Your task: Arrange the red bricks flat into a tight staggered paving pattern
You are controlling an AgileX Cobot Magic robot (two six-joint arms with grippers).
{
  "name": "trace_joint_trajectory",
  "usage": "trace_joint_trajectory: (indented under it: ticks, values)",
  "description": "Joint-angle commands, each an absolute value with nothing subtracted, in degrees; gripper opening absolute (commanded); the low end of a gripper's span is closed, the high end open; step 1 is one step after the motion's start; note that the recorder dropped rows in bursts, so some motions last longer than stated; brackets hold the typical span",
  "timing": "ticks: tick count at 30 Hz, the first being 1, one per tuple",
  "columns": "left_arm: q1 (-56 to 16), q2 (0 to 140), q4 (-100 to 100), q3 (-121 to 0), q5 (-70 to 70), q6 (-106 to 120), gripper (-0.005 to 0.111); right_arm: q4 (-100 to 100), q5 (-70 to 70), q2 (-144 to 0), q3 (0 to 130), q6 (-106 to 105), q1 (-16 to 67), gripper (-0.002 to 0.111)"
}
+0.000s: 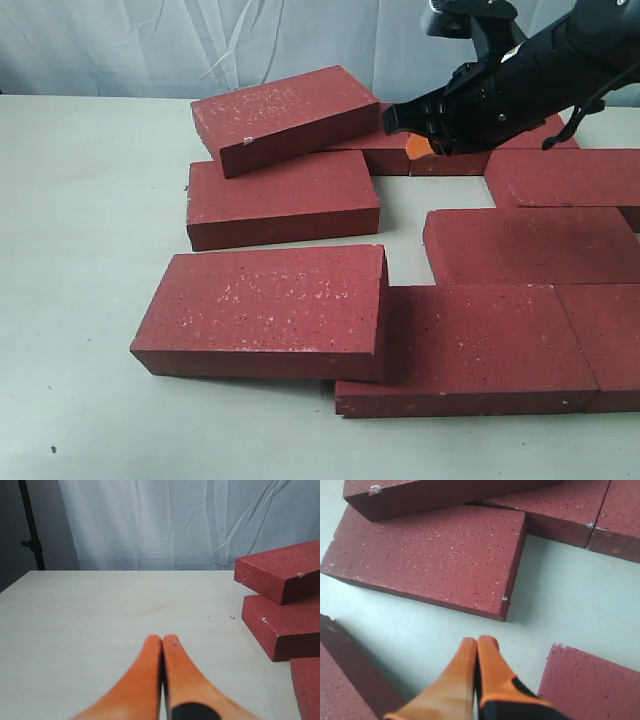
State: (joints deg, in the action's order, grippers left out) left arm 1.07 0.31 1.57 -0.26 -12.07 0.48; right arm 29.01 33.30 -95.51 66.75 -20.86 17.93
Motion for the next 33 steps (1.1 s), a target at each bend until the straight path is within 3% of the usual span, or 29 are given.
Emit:
trace_joint_trajectory:
  ticks: [1,12,24,33]
  values:
    - [1.1,0.0,1.4,0.0,-11.9,0.4,0.000,28.6,32.4,-95.6,67.1,-21.3,18.1,-0.001]
    - [1.1,0.0,0.3,0.0,-10.9,0.4,0.000,28.6,34.2,-95.6,67.1,-21.3,18.1,-0.001]
    - [1.1,0.0,0.3,0.0,6.8,0.4,0.000,28.7,34.1,-95.6,67.1,-21.3,18.1,-0.001]
    - [1.1,0.0,0.0,0.0,7.8,0.4,0.000,28.7,34.1,-95.6,67.1,-21.3,18.1,-0.001]
